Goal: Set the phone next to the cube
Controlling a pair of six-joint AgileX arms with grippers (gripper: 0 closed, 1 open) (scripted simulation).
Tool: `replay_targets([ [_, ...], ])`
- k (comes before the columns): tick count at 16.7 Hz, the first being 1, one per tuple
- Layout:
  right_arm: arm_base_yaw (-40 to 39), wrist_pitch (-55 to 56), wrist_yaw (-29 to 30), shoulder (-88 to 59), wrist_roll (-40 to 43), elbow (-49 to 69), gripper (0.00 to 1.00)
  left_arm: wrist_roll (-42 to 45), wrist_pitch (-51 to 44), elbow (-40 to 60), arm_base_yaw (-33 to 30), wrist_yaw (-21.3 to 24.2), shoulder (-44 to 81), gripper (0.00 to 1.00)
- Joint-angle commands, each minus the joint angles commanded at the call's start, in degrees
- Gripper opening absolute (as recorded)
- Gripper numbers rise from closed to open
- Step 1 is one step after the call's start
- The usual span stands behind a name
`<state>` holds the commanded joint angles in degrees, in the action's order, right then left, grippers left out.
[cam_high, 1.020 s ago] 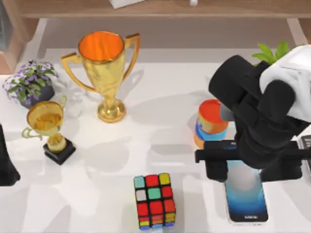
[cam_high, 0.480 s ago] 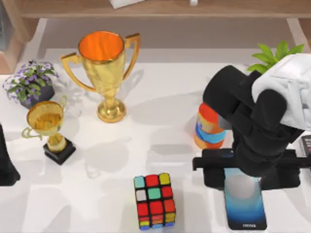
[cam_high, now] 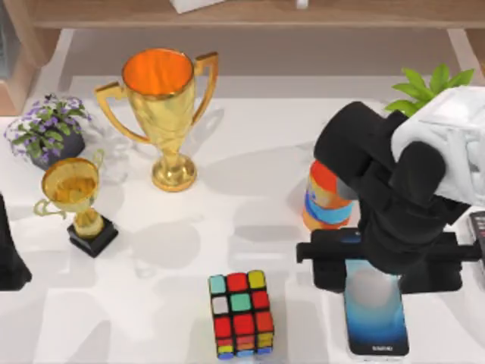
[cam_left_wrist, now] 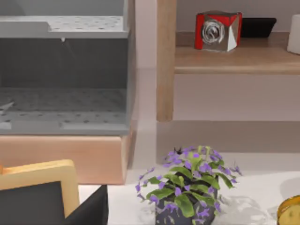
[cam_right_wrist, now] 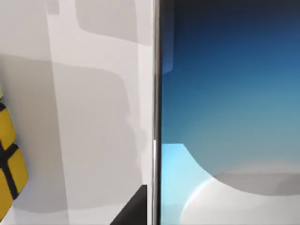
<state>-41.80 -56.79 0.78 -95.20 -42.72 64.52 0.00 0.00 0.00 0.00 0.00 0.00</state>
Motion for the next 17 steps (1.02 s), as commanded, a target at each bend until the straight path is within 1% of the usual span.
replay_targets([
  [9, -0.19, 5.42, 0.1, -0.72, -0.4, -1.68, 0.0, 0.0, 0.0, 0.0, 0.0, 0.0, 0.0, 1.0],
  [17, -0.28, 9.97, -0.01, -3.37, -0.01, -6.03, 0.0, 0.0, 0.0, 0.0, 0.0, 0.0, 0.0, 1.0],
])
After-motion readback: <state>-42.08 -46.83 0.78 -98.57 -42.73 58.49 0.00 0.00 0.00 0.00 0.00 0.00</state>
